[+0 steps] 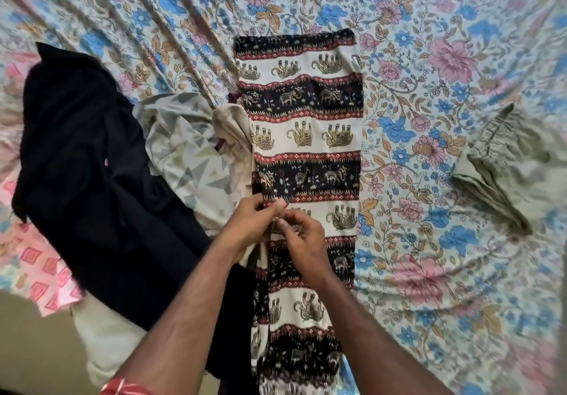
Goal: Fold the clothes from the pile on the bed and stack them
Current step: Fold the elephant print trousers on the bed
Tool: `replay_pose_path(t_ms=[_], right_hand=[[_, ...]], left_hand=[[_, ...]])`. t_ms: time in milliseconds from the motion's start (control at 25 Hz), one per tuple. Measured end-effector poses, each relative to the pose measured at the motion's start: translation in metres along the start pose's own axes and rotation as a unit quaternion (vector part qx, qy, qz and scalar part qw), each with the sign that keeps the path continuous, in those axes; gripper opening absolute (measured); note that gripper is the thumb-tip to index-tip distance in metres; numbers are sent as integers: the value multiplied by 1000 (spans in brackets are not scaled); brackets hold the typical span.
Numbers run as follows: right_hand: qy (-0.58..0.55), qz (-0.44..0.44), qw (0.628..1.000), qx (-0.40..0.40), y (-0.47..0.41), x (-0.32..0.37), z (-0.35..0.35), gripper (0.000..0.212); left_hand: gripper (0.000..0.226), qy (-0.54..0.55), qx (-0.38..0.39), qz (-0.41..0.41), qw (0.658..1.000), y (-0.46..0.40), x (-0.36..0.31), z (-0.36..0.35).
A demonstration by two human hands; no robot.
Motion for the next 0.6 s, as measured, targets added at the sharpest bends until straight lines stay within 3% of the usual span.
replay_pose_path(t_ms=[80,200,440,600], right_hand=[[-41,-2,999,-10,1,-2,2,15],[-66,-26,997,-20,4,-9,0,12],[-14,-67,998,-9,11,-24,-5,13],[42,-75,995,44,36,-33,10,18]], left_hand=[[26,40,31,12,999,10,12,-7],[36,24,15,16,999,17,36,-10],[37,-14,-94,1,995,16,81,-14],[16,-92,-210,-40,972,25,102,-16]])
Point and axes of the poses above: each hand's wrist, its own y-axis away from the middle knuckle, its own z-axis out of the back of the hand, x = y × z, the point moved 3 cm from there along -y, towards the middle knuckle, and after that the axes turned 8 degrees about z, right-handed, at the moved point
